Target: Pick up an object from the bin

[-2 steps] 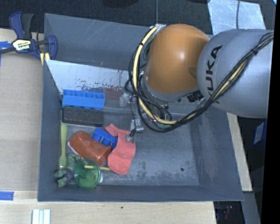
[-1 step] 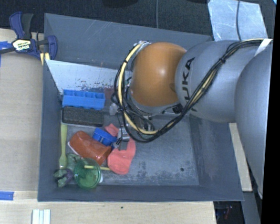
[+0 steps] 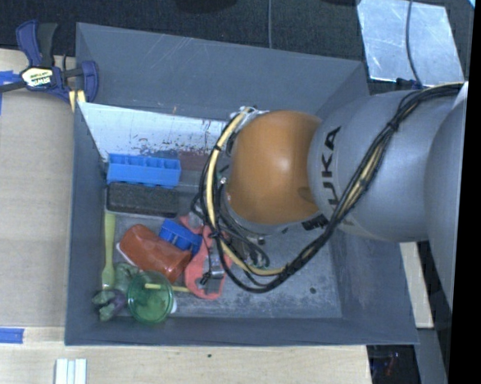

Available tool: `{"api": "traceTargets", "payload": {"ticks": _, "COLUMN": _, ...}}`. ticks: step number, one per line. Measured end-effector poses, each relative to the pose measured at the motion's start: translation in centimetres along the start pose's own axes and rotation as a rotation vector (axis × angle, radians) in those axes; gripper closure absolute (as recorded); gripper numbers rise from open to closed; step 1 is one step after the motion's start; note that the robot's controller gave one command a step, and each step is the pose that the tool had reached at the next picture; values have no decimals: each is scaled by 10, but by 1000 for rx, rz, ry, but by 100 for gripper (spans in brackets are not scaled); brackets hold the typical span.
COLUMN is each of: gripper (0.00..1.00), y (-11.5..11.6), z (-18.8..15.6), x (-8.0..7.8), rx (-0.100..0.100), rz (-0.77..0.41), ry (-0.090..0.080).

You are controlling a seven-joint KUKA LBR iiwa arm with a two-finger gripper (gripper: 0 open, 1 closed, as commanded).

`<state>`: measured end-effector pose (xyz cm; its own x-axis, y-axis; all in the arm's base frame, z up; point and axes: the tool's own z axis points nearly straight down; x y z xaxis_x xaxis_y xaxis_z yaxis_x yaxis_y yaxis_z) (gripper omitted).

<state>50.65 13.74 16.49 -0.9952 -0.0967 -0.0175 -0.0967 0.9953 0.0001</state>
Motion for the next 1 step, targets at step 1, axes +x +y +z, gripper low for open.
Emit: {"api": "traceTargets", "payload": {"ticks": 1, "gripper": 0, "y": -34, "z": 48, "x": -24, "rx": -2, "rz": 113, "ry": -12}}
